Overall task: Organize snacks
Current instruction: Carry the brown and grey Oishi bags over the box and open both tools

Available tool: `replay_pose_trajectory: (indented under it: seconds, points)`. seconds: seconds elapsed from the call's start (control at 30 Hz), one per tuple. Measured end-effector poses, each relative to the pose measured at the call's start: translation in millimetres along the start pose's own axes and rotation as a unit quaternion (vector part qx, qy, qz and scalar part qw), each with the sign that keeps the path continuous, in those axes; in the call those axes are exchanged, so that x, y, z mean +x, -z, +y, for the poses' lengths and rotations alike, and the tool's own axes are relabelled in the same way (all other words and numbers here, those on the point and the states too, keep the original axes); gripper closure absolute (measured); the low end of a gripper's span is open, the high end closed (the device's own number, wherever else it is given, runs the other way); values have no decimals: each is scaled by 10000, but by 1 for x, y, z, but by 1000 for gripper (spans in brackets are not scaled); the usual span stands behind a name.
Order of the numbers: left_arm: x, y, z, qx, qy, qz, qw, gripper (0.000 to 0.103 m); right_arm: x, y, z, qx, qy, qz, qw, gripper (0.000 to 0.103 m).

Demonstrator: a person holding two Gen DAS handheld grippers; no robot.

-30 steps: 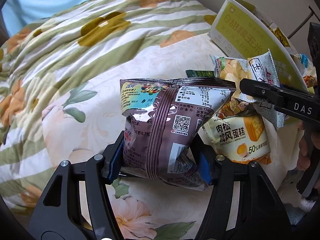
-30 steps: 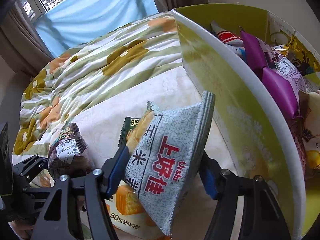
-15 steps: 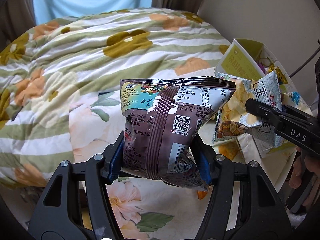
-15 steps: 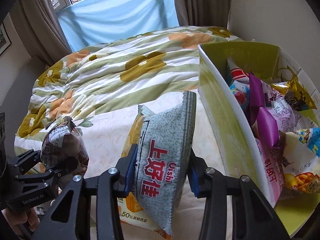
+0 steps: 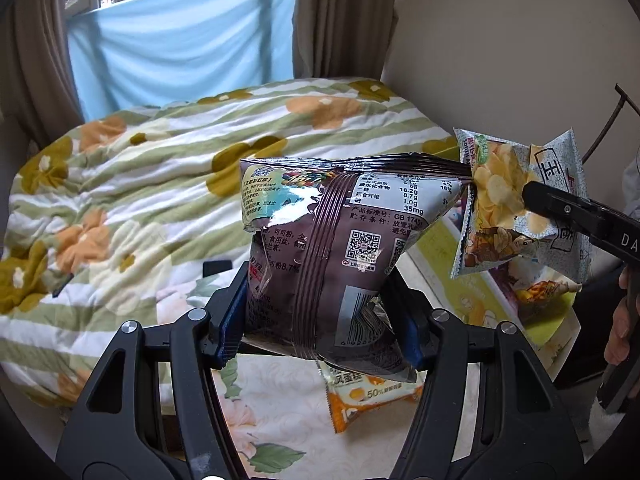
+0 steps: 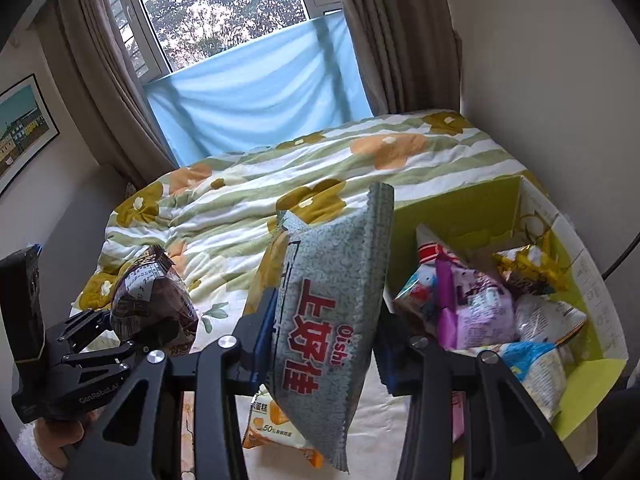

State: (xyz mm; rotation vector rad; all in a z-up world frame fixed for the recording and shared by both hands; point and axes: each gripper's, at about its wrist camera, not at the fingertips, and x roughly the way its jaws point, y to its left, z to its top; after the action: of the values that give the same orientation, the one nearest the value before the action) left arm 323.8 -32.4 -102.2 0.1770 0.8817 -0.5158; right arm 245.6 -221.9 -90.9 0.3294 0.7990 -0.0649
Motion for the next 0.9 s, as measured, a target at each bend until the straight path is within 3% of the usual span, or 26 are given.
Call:
replay_pose_trajectory:
  seconds: [0.33,0.67,0.73,0.77,0.8,0.83,0.9]
  points:
    - [36,-63,-133,-68,185,-77,9998,44,-48,-41,-104,-177,283,-443,9985,64]
    - [129,-105,-252,-39,271,399,9988,44,-51,-68,-213,-156,302,-397,9986,63]
    - [145,-110,-268,-31,207,565,9982,40,-49,-71,-230,-138,312,-326,9989,63]
    - [150,-111,-274,-29,141,613,9980,32,-49,-72,-237,-126,313,-298,9990,63]
    - [153,-112,-279,-40,78,640,9979,14,-48,-73,-244,-109,304,-275,9991,63]
    - [153,-112,-282,-65,45,616,9981,6,-48,-74,-249,-92,296,-259,9992,64]
    - [148,-109,-279,-139,29,521,9985,0,-47,-74,-257,-48,270,-241,9993,63]
